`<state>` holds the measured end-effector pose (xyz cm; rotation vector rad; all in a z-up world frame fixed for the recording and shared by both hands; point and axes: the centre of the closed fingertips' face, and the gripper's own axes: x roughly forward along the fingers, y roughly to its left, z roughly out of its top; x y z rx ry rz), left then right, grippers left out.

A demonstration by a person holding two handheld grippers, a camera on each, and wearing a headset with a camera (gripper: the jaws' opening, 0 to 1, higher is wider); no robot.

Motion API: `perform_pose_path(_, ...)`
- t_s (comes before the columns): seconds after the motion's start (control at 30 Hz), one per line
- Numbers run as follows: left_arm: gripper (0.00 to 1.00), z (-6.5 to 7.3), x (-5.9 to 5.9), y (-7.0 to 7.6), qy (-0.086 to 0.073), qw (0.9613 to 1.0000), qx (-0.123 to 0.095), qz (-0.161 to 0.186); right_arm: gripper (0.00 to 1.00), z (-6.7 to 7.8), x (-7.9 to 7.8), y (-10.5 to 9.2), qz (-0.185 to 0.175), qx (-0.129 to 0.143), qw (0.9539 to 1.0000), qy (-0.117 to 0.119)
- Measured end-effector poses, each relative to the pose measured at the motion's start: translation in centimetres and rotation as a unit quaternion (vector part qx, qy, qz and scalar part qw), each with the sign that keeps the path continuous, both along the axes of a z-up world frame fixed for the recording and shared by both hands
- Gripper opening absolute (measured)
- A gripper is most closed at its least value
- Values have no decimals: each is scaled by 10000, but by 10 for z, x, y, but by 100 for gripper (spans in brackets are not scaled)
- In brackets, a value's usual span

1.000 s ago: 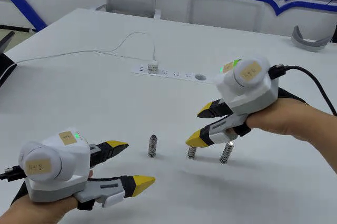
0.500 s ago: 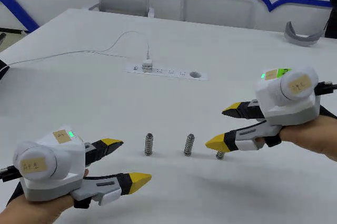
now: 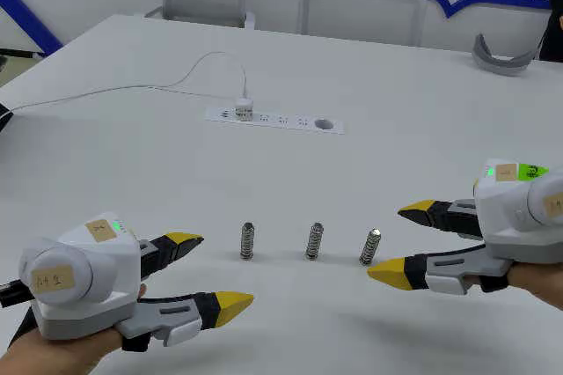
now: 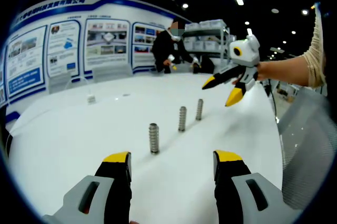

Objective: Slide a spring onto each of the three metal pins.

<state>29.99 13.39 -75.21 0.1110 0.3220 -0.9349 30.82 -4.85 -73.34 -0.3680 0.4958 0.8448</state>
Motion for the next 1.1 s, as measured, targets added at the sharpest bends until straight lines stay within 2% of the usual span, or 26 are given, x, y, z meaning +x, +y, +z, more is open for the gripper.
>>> perform_pose_path(0.2,66,-1,-2,1,31,10000,-6,26,66,-1,-5,-9,-219,220,9995,-84)
perform_pose_path(0.33,66,-2,-2,2,40,10000,-3,41,67,-5,-10,-12,-296,232,9992,-94)
perform_pose_path(0.5,67,-2,-2,1,46,10000,-1,44,68,-1,-10,-14,-416,356,9984,-149)
perform_pose_path(1.1,67,-2,-4,0,46,10000,-10,52,68,-5,-15,-15,-469,368,9982,-115)
